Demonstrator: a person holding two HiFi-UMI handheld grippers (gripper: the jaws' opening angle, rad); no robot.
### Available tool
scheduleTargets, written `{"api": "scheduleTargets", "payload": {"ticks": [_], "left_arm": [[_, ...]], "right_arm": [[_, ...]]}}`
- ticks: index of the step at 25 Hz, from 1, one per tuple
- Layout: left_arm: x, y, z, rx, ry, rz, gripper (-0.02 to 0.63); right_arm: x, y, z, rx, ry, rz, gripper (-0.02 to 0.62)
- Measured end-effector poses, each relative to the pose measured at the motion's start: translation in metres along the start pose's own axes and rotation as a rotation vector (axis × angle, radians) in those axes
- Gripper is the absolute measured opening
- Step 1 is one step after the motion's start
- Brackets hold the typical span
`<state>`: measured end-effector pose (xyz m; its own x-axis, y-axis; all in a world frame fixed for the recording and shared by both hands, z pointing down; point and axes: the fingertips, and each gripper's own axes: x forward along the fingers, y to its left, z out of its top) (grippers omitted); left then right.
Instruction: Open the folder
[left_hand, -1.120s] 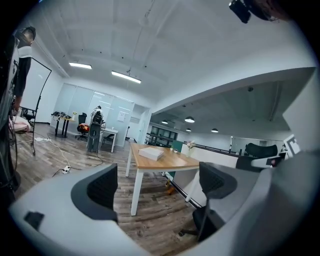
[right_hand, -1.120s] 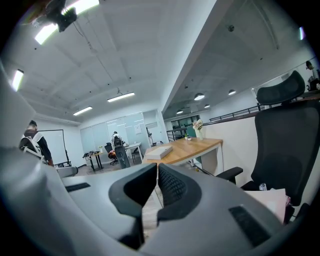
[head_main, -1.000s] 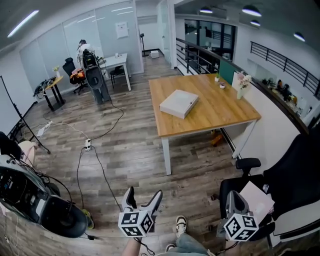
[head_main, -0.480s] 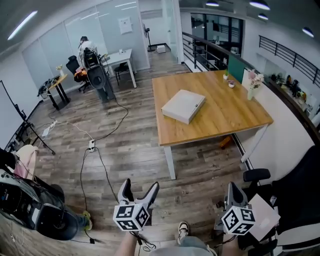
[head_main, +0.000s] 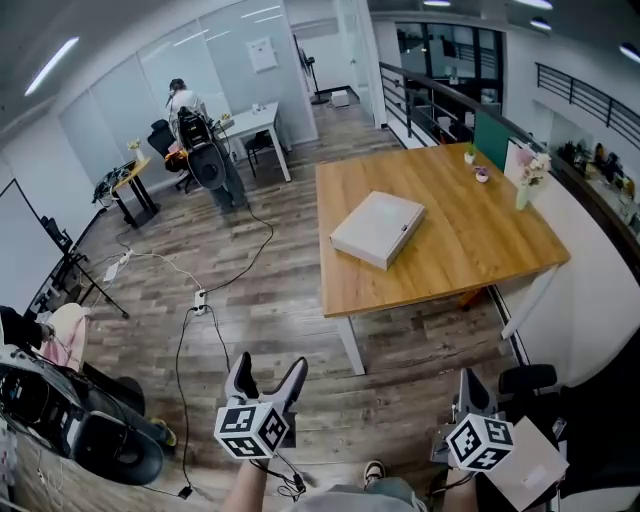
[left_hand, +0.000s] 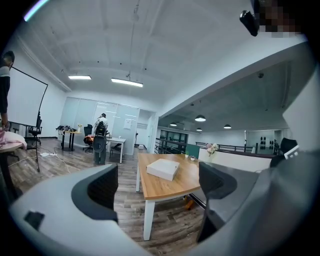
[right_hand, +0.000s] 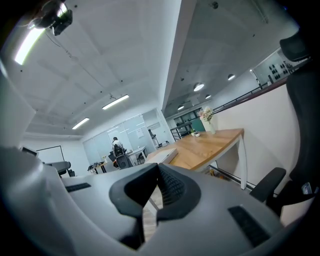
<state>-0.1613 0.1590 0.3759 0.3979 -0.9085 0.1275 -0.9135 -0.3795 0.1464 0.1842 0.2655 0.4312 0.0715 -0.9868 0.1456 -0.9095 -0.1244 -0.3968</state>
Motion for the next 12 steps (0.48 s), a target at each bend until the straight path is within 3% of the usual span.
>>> {"api": "scheduleTargets", "payload": {"ticks": [12], "left_arm": [[0.071, 0.005, -0.017, -0.051, 0.01, -0.02, 0.512]], "right_arm": [[0.059, -0.013, 0.013, -0.058, 0.034, -0.031, 0.002]]}}
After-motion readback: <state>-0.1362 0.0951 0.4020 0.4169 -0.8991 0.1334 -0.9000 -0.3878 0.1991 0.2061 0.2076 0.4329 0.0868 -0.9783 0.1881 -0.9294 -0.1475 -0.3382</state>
